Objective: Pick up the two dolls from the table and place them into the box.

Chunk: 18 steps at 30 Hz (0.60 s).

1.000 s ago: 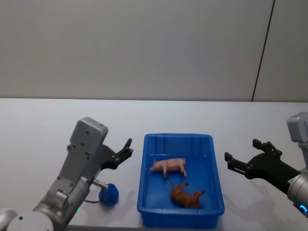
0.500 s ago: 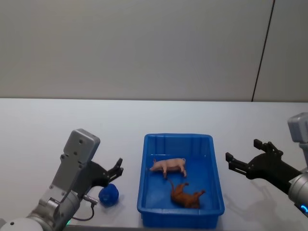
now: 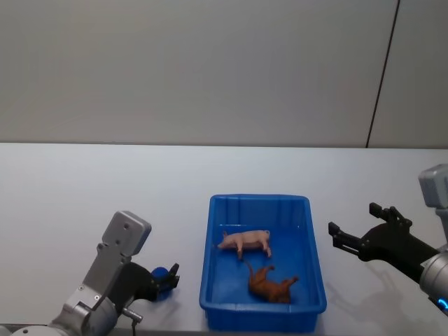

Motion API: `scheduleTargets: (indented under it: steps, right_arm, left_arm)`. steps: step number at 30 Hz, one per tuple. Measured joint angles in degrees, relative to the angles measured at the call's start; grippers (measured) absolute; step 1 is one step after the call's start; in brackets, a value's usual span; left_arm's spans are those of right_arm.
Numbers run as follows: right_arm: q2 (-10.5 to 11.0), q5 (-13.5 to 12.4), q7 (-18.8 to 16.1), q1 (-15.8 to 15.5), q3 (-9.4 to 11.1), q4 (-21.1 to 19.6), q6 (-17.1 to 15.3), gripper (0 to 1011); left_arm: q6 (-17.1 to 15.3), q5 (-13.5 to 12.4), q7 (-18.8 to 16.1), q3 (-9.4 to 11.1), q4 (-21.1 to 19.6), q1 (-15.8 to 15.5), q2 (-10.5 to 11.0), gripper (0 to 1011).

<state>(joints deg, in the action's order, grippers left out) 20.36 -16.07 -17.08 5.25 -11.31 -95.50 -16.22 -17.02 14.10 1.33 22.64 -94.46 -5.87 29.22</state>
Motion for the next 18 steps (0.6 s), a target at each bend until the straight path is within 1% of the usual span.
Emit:
scheduleTargets:
  steps: [6, 18]
  right_arm:
    - [0.0, 0.0, 0.0, 0.0, 0.0, 0.0, 0.0, 1001]
    - [0.0, 0.0, 0.0, 0.0, 0.0, 0.0, 0.0, 1001]
  left_arm:
    - [0.3, 0.2, 1.2, 0.0, 1.6, -0.1, -0.3, 1003]
    - [2.4, 1.7, 4.5, -0.1, 4.5, -0.5, -1.0, 1003]
